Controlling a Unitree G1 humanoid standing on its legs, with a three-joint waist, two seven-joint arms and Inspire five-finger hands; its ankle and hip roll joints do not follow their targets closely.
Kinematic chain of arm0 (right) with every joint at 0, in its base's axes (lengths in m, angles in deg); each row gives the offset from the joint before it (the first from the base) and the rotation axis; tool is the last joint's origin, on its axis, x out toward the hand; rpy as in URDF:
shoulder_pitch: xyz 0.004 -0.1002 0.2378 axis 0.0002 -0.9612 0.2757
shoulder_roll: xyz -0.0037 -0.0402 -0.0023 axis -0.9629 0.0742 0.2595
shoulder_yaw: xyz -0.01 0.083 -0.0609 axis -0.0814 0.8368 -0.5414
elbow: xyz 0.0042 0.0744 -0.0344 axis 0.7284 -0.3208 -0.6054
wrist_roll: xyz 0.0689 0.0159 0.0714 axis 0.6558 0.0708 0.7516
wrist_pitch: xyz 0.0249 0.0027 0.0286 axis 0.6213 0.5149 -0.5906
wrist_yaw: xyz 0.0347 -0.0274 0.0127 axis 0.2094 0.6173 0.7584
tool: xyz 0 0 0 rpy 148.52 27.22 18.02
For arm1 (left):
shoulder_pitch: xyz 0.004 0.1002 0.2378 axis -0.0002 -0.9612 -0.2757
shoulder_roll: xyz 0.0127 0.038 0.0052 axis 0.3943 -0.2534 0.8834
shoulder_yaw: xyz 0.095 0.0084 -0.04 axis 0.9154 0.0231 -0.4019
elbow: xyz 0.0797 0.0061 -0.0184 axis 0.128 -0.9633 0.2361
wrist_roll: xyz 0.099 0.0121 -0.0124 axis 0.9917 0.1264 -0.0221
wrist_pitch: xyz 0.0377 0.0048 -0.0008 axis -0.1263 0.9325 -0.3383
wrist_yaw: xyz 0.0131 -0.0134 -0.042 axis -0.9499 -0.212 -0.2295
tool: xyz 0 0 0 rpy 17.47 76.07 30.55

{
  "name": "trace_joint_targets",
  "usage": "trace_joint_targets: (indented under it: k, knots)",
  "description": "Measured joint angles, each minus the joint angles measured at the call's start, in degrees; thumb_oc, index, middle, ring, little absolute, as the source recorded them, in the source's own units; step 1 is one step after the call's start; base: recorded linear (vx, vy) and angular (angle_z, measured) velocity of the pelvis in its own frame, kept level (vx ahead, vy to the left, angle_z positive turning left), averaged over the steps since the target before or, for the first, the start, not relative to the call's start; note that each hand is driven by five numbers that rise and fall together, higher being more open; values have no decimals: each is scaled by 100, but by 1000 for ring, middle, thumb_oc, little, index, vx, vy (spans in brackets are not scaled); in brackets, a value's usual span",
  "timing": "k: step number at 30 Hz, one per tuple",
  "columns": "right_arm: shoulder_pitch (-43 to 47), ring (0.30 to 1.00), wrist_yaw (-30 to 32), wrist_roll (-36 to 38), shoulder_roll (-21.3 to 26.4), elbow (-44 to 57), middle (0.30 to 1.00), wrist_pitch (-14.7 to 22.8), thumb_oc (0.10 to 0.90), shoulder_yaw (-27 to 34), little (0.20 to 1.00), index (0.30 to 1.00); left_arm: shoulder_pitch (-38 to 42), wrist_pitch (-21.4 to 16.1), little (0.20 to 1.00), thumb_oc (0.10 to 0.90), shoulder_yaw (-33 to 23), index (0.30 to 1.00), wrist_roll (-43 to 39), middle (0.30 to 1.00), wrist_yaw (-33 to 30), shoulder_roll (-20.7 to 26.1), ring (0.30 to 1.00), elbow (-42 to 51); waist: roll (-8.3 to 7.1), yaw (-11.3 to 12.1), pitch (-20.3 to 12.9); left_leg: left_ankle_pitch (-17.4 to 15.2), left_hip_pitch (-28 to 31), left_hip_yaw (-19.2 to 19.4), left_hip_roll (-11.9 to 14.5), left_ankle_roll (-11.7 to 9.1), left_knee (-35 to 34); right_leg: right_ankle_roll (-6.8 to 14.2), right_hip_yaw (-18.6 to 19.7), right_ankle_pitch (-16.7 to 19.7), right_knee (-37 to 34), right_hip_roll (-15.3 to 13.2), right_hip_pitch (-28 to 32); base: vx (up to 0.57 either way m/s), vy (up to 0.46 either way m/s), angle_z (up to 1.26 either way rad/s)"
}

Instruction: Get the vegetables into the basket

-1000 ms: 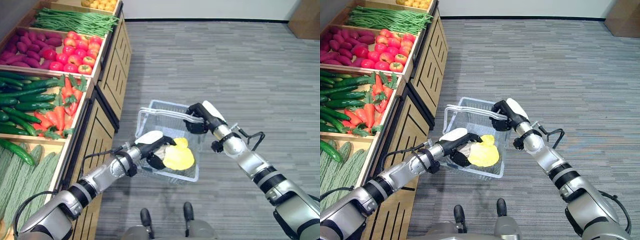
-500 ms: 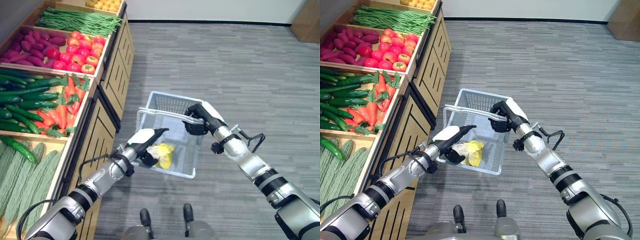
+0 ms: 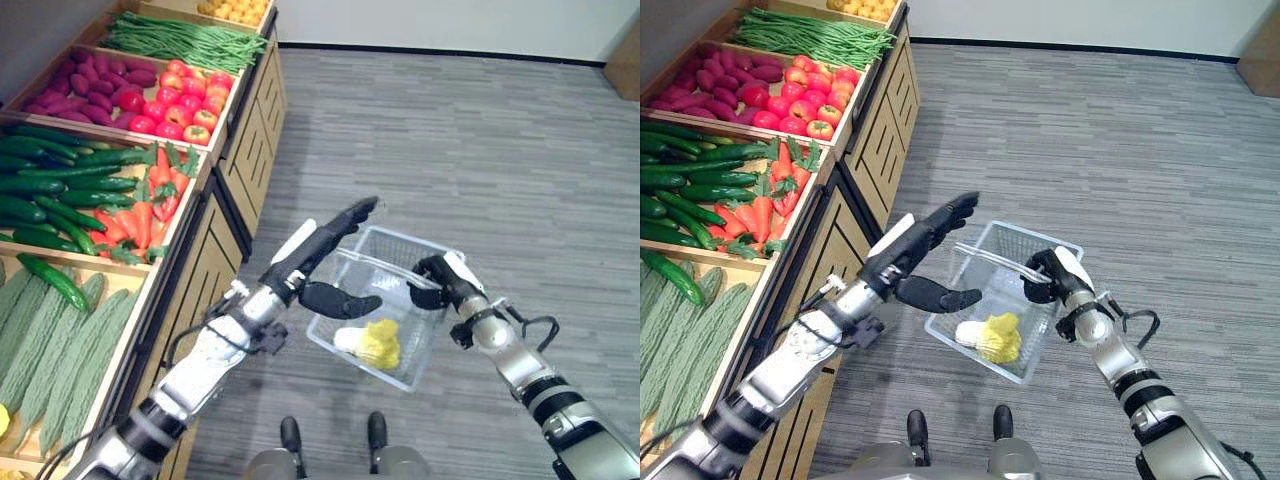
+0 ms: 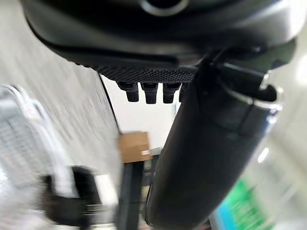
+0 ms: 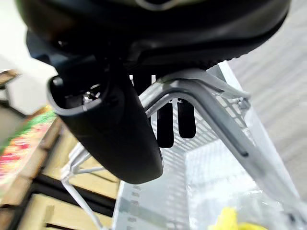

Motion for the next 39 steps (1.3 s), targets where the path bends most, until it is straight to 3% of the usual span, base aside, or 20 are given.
trace_joint_targets:
  k: [4,7,12,16,20,24,26,34,39]
  knots:
    - [-618,300,72,-128,-124,-175,300,5,400,365,300,300,-726,52,1000,900,-585,1000,-831,1000,179,282,1000,56,1,32,-1,5,30,-57,1,-7,-1,-20,-55,-15,0,0,59,-8,-1,8]
    - [-919,300,101,-203,-224,-488,300,15,400,695,300,300,-1337,48,1000,900,-1038,1000,-893,1000,262,551,1000,11,1,38,-5,0,43,-92,1,-22,-2,-24,-87,-23,-1,-1,87,-16,6,7]
    - [-1580,300,184,-222,-268,-690,300,79,400,1176,300,300,-2188,65,1000,900,-1434,1000,-477,1000,187,552,1000,-1078,15,116,-62,-4,38,-124,2,-30,-4,-26,-115,-26,-1,-1,99,-5,2,2]
    - [-1955,300,222,-77,-502,-1143,300,178,400,1536,300,300,-2369,251,1000,900,-1394,1000,514,1000,41,233,1000,-3060,10,59,-436,-22,-18,-263,2,-56,-30,-48,-253,-95,-9,-2,115,-16,9,16]
    - [-2180,300,229,127,-532,-1176,300,194,400,1635,300,300,-2494,355,1000,900,-1335,1000,1301,1000,-126,-104,1000,-4108,19,44,-519,-18,-24,-301,-1,-55,-29,-46,-298,-110,-25,-7,131,-17,9,7]
    - [-2454,300,230,188,-697,-1246,300,237,400,1784,300,300,-2358,293,1000,900,-1172,1000,2880,1000,-334,-794,1000,-5925,36,27,-771,-51,-83,-318,-5,-104,-30,-4,-317,-180,-24,-10,51,-11,12,2]
    - [-2472,300,229,278,-769,-1272,300,237,400,1784,300,300,-2153,315,1000,900,-1185,1000,3159,1000,-484,-1134,1000,-6665,44,28,-788,-51,-83,-294,-5,-103,-30,-10,-290,-184,-25,-12,39,-12,17,-6]
    - [-2519,300,316,306,-955,-1425,300,323,400,1779,300,300,-1444,351,1000,900,-1451,1000,4082,1000,-1166,-1723,1000,-8170,23,-11,-896,-72,-100,-226,-2,-102,-29,-6,-228,-179,-21,-12,-12,0,7,-4]
    - [-2571,300,341,359,-1000,-1530,300,328,400,1769,300,300,-1500,441,1000,900,-1516,1000,4211,1000,-1436,-1830,1000,-8135,-3,-18,-948,-64,-68,-188,-3,-53,-2,-16,-199,-173,-2,-12,-1,-18,7,-3]
